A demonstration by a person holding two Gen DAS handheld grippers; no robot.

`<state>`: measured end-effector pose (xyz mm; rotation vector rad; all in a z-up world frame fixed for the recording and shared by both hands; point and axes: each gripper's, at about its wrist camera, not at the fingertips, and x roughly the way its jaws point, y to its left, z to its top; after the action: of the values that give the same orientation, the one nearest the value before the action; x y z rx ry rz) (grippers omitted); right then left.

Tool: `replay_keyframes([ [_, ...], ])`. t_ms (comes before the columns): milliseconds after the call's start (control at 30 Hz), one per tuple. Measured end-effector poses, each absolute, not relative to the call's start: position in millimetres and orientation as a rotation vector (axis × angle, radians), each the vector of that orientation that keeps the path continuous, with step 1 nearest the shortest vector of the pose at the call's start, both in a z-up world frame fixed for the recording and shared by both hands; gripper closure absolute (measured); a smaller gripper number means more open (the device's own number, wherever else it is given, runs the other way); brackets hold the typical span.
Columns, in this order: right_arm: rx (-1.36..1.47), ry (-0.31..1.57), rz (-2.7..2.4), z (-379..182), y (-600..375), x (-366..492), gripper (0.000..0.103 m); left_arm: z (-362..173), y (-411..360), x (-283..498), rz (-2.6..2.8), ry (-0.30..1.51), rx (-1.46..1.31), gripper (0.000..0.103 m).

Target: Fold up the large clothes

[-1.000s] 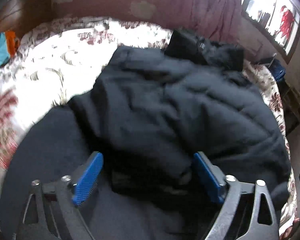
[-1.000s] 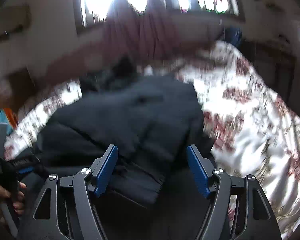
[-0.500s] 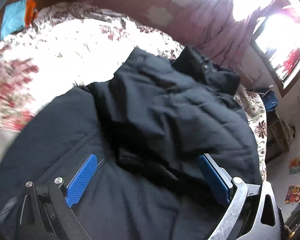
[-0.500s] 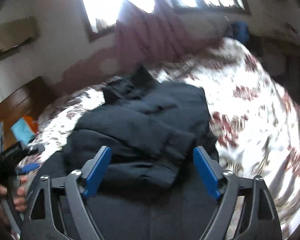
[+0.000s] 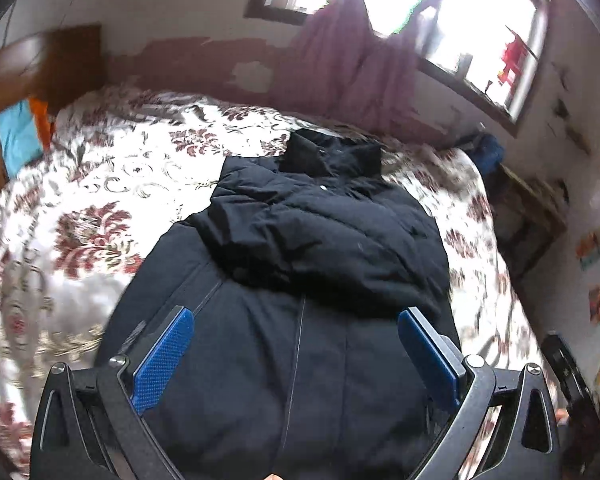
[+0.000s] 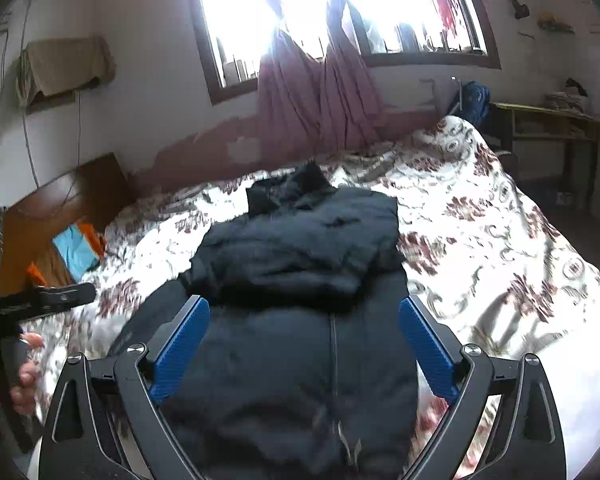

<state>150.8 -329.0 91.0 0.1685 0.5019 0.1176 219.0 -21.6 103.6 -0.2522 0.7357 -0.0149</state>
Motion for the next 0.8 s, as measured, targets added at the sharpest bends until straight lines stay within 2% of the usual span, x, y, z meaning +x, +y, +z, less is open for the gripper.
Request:
replay_keyframes([
  [133, 0.134, 0.542, 0.095, 88.7, -336.9, 124.3, 0.01, 109.5, -25.4, 177.8, -0.075, 0.795, -0.209, 0.0],
  [333, 0.107, 0.586, 0.079, 87.2, -335.3, 136.6, 0.01, 105.3, -9.2, 149.3, -0.073, 0.834, -0.173, 0.0],
  [633, 0.013, 0.643, 0.115, 61.6, -275.8, 192.5, 0.01, 52.0, 47.6, 186.5, -0.005, 0.909, -0.328, 0.0],
  [800, 0.0, 0.553, 0.075, 39.4, -259.0, 230.5, 0.01, 8.9, 72.9, 240.4, -0.01, 0.95, -0.31, 0.0],
])
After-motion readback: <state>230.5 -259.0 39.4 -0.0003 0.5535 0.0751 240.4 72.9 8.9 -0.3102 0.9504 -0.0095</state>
